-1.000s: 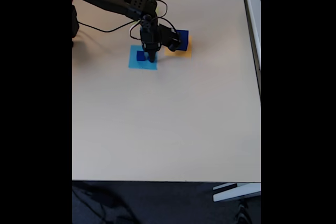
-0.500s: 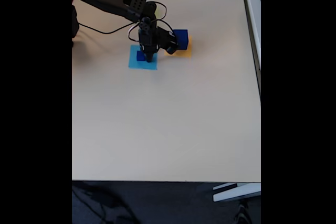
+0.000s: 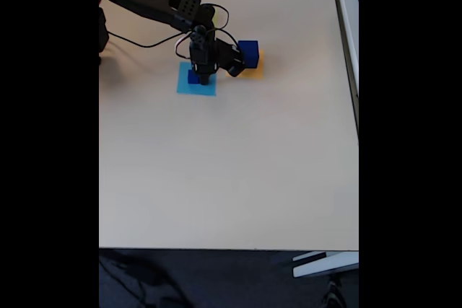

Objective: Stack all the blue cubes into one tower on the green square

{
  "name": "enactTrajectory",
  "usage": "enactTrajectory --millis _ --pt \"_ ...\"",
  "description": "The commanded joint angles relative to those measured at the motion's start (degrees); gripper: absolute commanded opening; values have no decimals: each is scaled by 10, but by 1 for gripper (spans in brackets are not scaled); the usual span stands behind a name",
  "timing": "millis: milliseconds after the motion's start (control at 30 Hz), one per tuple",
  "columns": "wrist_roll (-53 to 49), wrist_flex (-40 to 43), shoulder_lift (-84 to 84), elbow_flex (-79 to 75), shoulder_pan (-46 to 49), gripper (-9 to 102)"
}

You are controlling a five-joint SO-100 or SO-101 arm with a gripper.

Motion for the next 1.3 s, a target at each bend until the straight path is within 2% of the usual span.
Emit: enactTrajectory --millis 0,500,933,1267 --pt "2 1 48 -7 6 5" --pt "6 5 66 -26 10 0" --pt "33 116 91 -124 3 0" --pt "62 142 114 -88 -24 0"
